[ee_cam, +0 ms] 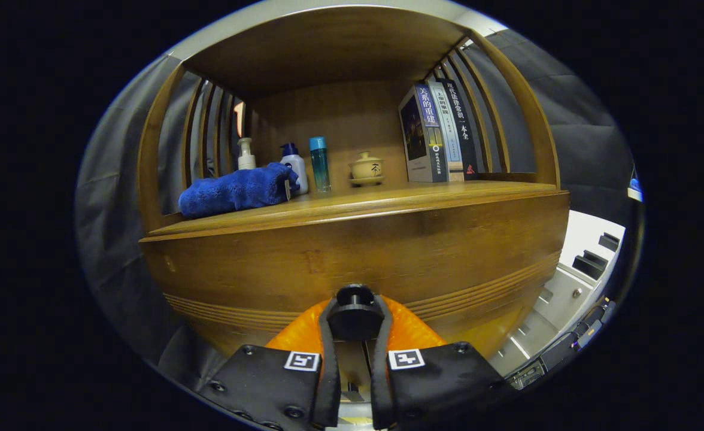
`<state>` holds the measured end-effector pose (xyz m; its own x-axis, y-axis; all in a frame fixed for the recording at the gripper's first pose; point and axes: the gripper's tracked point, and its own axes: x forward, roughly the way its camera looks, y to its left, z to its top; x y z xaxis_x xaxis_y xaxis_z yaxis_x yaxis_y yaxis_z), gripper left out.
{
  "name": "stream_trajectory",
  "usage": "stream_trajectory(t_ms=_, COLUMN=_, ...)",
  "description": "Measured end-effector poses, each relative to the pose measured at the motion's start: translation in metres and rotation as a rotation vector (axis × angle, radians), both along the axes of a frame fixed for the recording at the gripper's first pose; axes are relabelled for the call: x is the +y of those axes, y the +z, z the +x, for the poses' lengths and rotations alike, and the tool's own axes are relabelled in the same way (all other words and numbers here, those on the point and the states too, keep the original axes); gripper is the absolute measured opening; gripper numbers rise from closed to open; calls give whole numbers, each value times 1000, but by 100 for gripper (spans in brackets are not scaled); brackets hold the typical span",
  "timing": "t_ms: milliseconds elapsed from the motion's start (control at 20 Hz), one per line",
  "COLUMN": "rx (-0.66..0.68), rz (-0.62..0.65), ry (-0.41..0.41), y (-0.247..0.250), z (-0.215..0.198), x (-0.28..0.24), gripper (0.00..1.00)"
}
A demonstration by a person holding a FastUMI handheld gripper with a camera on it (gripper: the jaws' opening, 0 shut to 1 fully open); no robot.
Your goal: Pull open the drawer, take out the items inside it, and place them on the countertop above the cabinet.
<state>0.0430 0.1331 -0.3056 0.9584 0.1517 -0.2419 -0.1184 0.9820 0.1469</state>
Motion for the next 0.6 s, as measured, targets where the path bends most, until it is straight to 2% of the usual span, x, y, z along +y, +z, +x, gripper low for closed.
stream_trajectory(t_ms=150, rx=-7, rz=-49, ry=8, y=-1, z=-18, x=-6, gripper=29)
stream_trajectory(t_ms=600, rx=-20, rz=-34, ry=4, y=3, z=-80, x=-11, gripper=28)
